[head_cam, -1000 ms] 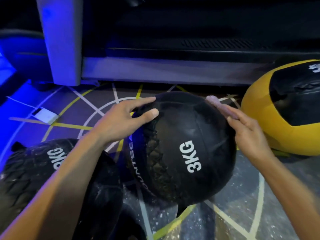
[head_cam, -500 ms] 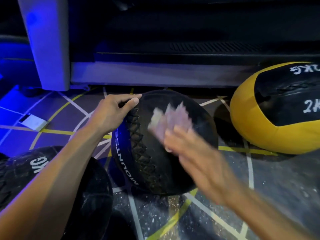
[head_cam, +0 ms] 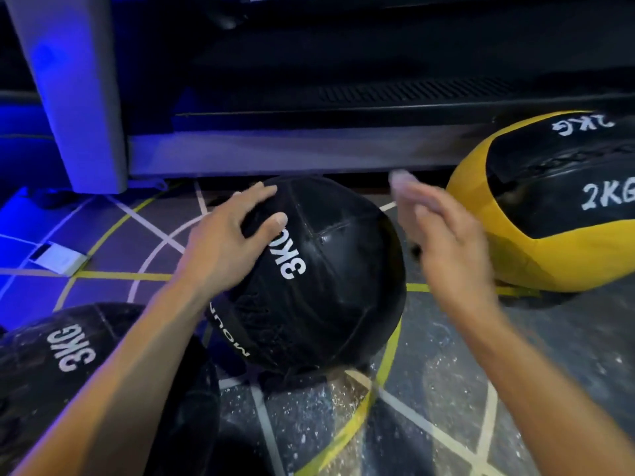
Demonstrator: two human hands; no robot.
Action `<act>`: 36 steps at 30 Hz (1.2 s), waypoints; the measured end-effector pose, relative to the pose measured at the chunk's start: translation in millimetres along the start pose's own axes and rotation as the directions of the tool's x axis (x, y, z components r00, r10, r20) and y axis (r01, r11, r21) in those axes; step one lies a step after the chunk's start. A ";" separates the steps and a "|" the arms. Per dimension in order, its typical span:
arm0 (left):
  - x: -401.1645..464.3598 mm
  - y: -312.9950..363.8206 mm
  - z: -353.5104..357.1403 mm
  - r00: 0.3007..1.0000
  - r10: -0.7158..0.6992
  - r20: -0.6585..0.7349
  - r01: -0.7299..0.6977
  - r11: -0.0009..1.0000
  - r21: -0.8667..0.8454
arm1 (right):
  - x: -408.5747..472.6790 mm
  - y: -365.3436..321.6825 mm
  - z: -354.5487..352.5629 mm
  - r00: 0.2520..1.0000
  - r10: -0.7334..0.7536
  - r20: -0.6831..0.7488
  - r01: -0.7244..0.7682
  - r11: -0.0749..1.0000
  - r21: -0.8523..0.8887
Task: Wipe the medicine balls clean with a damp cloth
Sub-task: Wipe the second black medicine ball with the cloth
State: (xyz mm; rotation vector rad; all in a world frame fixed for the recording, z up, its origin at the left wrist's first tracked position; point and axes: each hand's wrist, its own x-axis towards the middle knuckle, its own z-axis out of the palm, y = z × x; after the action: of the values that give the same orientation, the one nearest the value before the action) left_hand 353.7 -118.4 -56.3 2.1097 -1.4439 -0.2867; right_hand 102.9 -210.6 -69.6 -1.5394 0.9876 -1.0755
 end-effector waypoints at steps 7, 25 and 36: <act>28.1 -23.2 -5.6 0.999 -0.036 0.020 0.037 0.999 -0.022 | -54.7 70.2 10.5 0.936 -0.219 0.276 0.310 0.883 -0.353; 47.3 -40.6 -10.2 1.000 -0.002 0.017 0.000 0.995 0.099 | -10.3 48.5 44.1 0.952 0.278 -0.130 -0.266 0.959 0.099; 67.8 -63.6 -23.6 0.993 -0.116 0.015 0.115 0.993 0.009 | -84.4 127.2 84.3 0.963 -0.098 0.251 0.163 0.954 -0.251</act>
State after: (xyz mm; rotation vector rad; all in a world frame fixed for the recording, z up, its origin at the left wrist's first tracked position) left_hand 441.8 -155.5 -63.3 2.2064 -1.3363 -0.3429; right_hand 149.6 -133.5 -218.9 -1.9304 0.9024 -0.8456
